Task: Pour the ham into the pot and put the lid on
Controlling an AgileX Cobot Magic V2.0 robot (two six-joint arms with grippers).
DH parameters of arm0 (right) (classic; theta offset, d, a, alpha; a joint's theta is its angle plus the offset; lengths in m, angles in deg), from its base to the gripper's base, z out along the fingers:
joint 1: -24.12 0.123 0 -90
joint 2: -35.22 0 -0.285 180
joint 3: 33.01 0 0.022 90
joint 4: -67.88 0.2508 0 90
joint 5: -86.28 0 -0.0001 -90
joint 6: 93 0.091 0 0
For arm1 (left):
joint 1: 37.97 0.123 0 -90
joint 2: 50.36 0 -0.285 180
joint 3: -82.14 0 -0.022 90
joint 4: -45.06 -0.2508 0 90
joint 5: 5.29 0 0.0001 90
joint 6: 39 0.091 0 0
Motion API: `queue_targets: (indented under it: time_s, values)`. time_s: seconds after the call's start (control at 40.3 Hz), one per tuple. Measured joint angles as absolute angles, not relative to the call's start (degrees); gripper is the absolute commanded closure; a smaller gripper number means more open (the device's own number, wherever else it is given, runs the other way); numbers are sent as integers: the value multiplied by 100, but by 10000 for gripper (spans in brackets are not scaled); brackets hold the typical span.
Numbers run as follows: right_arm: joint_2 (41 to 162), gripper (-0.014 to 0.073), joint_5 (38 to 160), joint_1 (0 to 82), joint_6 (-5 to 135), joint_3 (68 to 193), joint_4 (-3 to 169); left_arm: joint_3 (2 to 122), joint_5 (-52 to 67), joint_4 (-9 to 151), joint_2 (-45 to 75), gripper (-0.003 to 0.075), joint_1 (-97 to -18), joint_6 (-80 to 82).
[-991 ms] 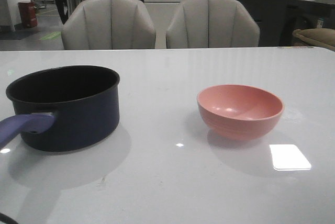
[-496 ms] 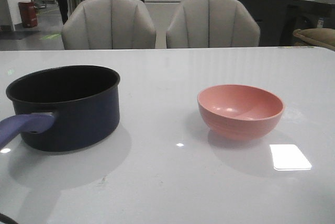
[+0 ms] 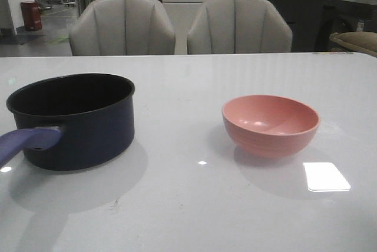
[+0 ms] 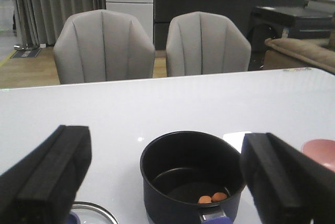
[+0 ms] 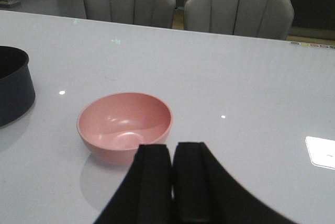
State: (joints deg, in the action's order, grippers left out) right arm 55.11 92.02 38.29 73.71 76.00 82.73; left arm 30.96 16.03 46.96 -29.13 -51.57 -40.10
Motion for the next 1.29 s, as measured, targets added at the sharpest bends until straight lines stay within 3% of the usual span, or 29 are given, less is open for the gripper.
queue_targets:
  time_s: [0.297, 0.719, 1.041, 1.289]
  values:
    - [5511, 439, 9202, 3829, 7371, 7600, 8273, 3916, 2263, 3627, -1170, 73, -4692, -5307]
    - [5511, 439, 9202, 3829, 7382, 7600, 8276, 4957, 3078, 4086, 1724, 74, -3305, -5611]
    - [5511, 439, 9202, 3829, 7382, 7600, 8276, 6150, 4173, 4200, 3929, 74, -3215, -5611]
    - [5511, 439, 9202, 3829, 7382, 7600, 8276, 6899, 4704, 4245, 4935, 74, -3215, -5611]
